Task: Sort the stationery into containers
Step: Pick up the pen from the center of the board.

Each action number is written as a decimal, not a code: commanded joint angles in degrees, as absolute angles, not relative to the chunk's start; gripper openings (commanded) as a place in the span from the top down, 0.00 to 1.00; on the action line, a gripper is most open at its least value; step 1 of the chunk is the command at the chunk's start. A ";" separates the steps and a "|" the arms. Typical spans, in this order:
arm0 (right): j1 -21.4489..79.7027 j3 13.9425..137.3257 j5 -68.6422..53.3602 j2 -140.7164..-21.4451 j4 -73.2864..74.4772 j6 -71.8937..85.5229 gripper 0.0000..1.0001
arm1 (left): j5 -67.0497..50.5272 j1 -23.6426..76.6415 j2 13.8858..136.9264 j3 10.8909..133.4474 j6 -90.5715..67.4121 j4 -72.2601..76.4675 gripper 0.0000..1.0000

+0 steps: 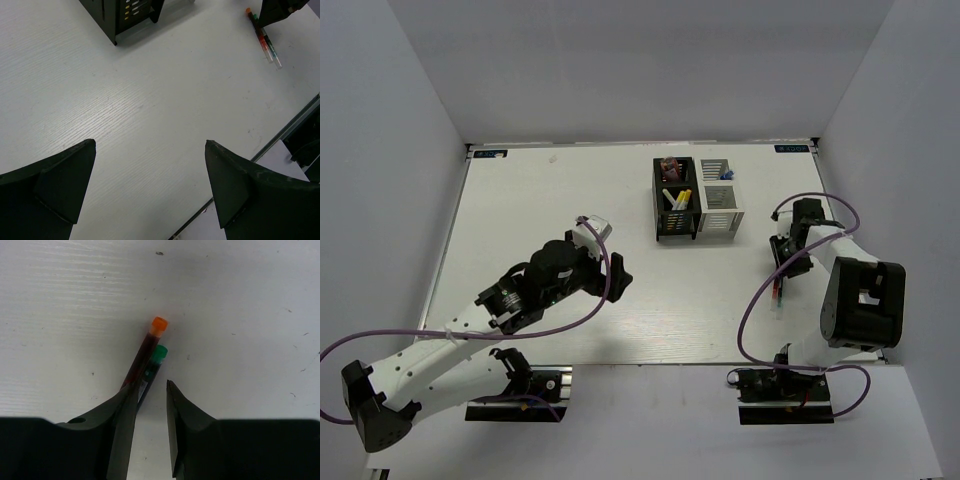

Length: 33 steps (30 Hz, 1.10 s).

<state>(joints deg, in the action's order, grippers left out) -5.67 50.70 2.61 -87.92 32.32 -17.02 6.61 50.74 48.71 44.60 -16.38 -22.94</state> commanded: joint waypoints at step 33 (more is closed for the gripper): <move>-9.84 57.56 -16.24 -81.31 38.23 -26.43 1.00 | 3.08 50.01 50.36 43.60 -13.54 -20.40 0.00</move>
